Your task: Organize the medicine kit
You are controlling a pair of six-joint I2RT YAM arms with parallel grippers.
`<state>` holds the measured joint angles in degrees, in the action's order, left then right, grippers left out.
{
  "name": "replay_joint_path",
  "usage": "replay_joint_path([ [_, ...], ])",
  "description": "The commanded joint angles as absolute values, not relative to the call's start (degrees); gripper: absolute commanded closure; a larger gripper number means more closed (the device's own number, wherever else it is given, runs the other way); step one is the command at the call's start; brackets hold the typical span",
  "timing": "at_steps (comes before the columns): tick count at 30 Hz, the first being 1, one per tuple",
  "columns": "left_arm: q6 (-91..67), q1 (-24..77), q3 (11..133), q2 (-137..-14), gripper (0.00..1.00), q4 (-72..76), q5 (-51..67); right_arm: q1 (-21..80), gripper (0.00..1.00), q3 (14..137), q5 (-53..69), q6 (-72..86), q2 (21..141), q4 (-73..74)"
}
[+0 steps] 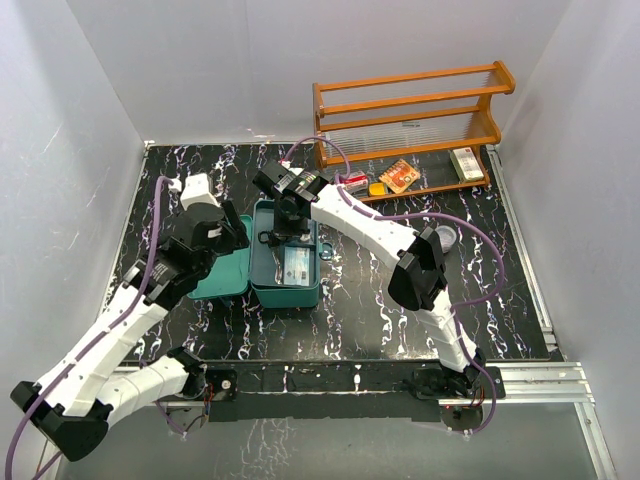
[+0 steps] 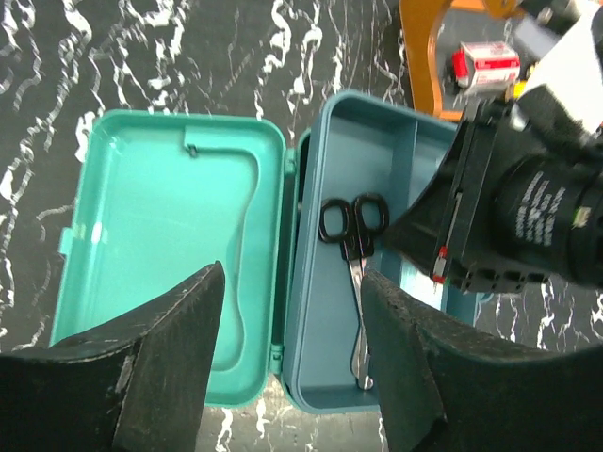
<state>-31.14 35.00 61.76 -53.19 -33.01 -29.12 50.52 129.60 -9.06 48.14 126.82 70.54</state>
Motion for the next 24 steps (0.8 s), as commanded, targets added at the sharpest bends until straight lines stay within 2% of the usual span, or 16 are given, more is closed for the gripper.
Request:
replay_joint_path([
  [1,-33.9,35.3,58.5,-52.6,0.43,-32.5,-22.6,50.4,1.00,130.5,-10.1,47.7,126.1,72.3],
  [15,-31.7,34.9,52.8,-59.8,0.65,-28.9,-17.3,50.3,1.00,130.1,-12.7,46.0,127.7,71.7],
  [18,-31.6,34.7,52.9,-60.8,0.72,-28.7,-17.2,50.2,1.00,130.5,-12.2,46.0,127.7,71.5],
  [24,-32.0,33.9,52.7,-61.9,0.94,-29.6,-15.3,49.9,1.00,131.3,-11.3,46.0,127.6,71.4],
])
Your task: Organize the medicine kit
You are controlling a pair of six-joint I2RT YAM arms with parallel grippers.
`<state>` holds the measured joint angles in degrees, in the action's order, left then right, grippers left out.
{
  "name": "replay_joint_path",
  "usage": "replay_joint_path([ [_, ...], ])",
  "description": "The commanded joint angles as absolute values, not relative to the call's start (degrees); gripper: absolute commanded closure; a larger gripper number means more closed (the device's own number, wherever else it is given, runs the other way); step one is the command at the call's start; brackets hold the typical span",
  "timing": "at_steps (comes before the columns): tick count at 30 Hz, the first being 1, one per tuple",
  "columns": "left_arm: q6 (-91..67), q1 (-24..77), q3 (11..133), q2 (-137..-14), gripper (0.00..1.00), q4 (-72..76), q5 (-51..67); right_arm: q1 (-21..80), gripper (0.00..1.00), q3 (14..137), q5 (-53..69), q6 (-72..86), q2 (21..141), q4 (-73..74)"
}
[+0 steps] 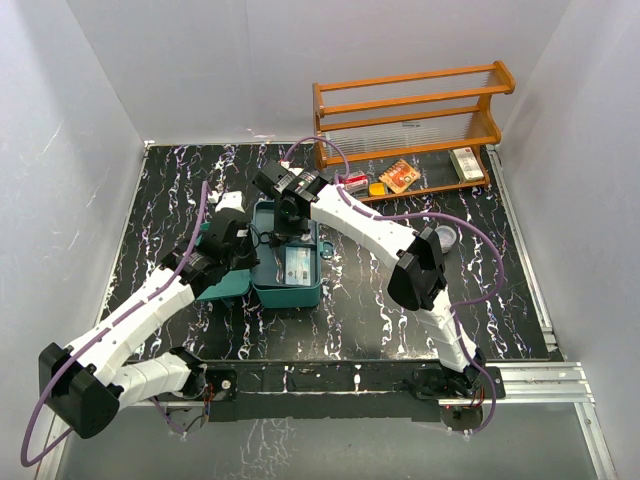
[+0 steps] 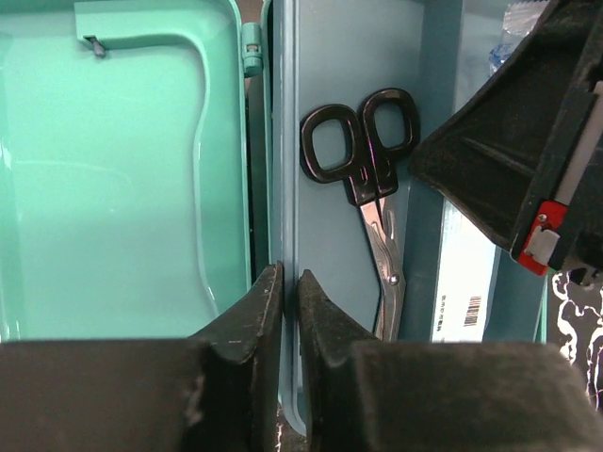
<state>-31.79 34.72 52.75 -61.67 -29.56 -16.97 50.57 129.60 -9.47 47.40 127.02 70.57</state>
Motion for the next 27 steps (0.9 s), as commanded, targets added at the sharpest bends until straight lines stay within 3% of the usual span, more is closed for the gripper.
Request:
replay_joint_path([
  [1,-32.2,33.7,52.6,-62.2,0.97,-30.0,-15.1,49.9,1.00,131.4,-11.1,45.9,127.5,71.3],
  [21,-32.0,28.5,55.2,-65.8,1.00,-34.1,-5.8,49.9,1.00,131.4,-9.5,45.6,126.6,70.6],
  [27,-31.7,28.6,55.6,-66.4,0.95,-34.9,-6.6,49.9,1.00,128.9,-9.8,45.3,126.7,70.1],
])
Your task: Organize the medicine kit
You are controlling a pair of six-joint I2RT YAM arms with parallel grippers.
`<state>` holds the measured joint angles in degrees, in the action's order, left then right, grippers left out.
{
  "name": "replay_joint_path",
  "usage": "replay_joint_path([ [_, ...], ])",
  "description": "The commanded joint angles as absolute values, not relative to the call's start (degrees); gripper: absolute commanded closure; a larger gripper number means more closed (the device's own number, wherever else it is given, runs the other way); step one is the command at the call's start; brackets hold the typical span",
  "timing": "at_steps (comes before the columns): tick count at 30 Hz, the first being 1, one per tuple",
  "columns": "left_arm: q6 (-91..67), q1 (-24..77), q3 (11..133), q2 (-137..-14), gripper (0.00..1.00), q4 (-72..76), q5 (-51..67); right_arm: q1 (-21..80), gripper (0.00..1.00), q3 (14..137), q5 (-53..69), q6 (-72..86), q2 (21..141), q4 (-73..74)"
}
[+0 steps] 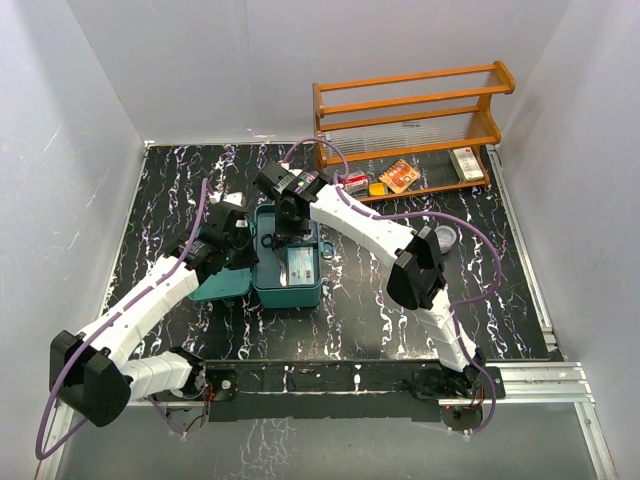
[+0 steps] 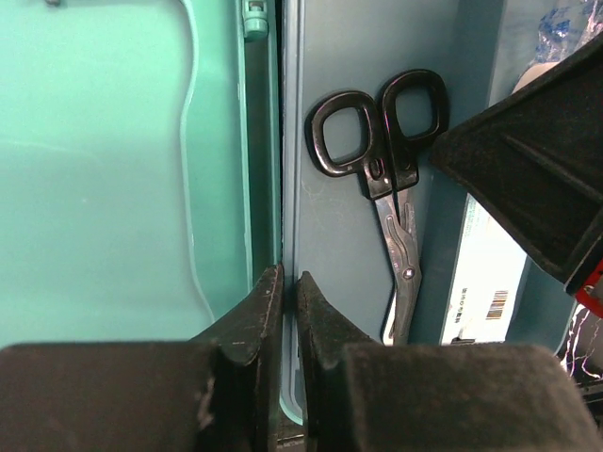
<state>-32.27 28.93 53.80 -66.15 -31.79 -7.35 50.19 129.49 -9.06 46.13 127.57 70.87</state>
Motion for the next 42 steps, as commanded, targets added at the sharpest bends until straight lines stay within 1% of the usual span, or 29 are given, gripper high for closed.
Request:
replay_joint_path([
  [1,-31.7,28.6,55.5,-66.3,0.94,-35.0,-6.8,49.9,1.00,128.5,-9.9,45.3,126.7,70.0],
  [6,-31.4,28.5,57.0,-66.3,0.89,-35.5,-7.6,49.7,1.00,127.6,-9.7,45.3,127.1,69.5],
  [13,-30.7,28.4,58.1,-66.3,0.79,-36.1,-9.0,49.1,1.00,126.7,-7.4,44.8,127.5,68.9],
  [15,-30.5,28.5,58.0,-66.5,0.78,-35.8,-9.0,48.9,1.00,126.6,-7.4,44.8,127.5,69.3],
  [22,-30.0,28.4,58.9,-67.5,0.79,-34.7,-9.1,48.7,1.00,126.0,-6.2,44.3,127.7,69.4],
  [28,-29.1,27.9,59.6,-68.2,0.81,-33.7,-9.1,48.6,0.90,129.1,-5.8,43.8,127.0,69.2],
  [32,-28.7,27.5,59.9,-68.8,0.82,-33.1,-8.4,48.4,0.87,129.0,-6.4,43.4,125.9,68.7],
  [39,-28.5,26.9,60.1,-70.3,0.87,-32.4,-7.5,48.4,0.87,128.4,-6.2,42.2,125.2,67.2],
  [41,-28.6,26.8,60.2,-70.5,0.88,-32.3,-7.3,48.4,0.90,128.4,-6.3,42.2,125.2,67.1],
  [42,-28.7,26.7,60.3,-70.8,0.90,-32.6,-7.2,48.4,0.92,128.4,-6.2,42.2,125.2,67.1],
])
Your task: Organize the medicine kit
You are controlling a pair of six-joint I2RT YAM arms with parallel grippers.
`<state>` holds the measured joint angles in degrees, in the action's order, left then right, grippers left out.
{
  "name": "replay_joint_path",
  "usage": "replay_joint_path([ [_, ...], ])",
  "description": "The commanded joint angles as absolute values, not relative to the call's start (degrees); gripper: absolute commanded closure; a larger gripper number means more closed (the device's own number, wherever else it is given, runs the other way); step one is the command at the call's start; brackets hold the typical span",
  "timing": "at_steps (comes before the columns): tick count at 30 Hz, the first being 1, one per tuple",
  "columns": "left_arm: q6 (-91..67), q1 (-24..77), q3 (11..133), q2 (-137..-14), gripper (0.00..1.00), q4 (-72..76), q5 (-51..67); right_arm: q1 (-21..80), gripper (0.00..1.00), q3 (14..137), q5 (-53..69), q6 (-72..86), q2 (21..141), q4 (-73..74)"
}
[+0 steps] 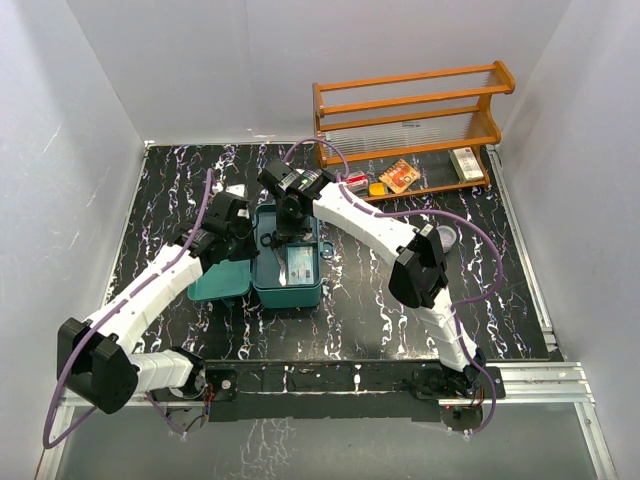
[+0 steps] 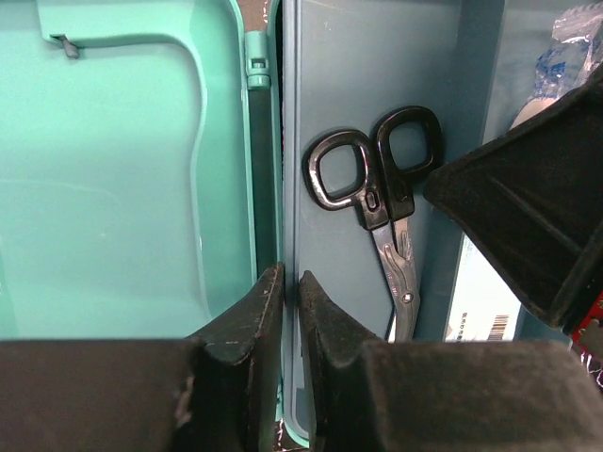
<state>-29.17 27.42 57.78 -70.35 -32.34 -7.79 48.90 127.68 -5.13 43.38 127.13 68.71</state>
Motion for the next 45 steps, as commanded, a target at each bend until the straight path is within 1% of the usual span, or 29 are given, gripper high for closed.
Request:
replay_joint_path([
  [1,-28.8,26.7,60.6,-70.9,0.92,-32.9,-7.1,48.4,0.97,128.4,-6.0,42.2,125.4,67.1],
  [2,-28.8,26.6,61.1,-71.0,0.94,-33.2,-6.8,48.4,1.00,128.5,-5.8,42.2,125.5,67.3],
  [5,-29.4,26.5,62.6,-71.6,1.00,-34.8,-6.1,48.4,1.00,129.2,-5.5,42.4,125.8,67.9],
  [6,-29.4,26.5,63.2,-71.9,1.00,-35.5,-5.9,48.4,1.00,129.6,-5.4,42.4,125.9,68.3],
  [18,-30.3,24.8,70.2,-74.6,1.00,-45.8,-0.5,48.3,1.00,131.7,-2.1,43.0,125.2,70.9],
  [26,-29.9,24.0,70.5,-76.8,1.00,-47.4,3.1,48.3,1.00,131.1,-1.2,43.5,125.0,71.5],
  [30,-29.4,23.6,70.4,-78.0,1.00,-47.3,3.7,48.3,1.00,129.2,-0.8,43.6,124.8,71.3],
  [35,-28.9,23.4,70.8,-79.6,1.00,-47.2,3.2,48.3,1.00,129.9,-1.3,43.5,126.0,71.1],
  [44,-28.5,22.8,71.6,-80.6,0.85,-47.9,1.8,47.9,1.00,128.1,-3.4,43.5,127.1,70.3],
  [45,-28.5,22.7,71.7,-80.7,0.85,-48.1,1.6,47.9,0.97,128.1,-3.6,43.5,127.0,70.2],
])
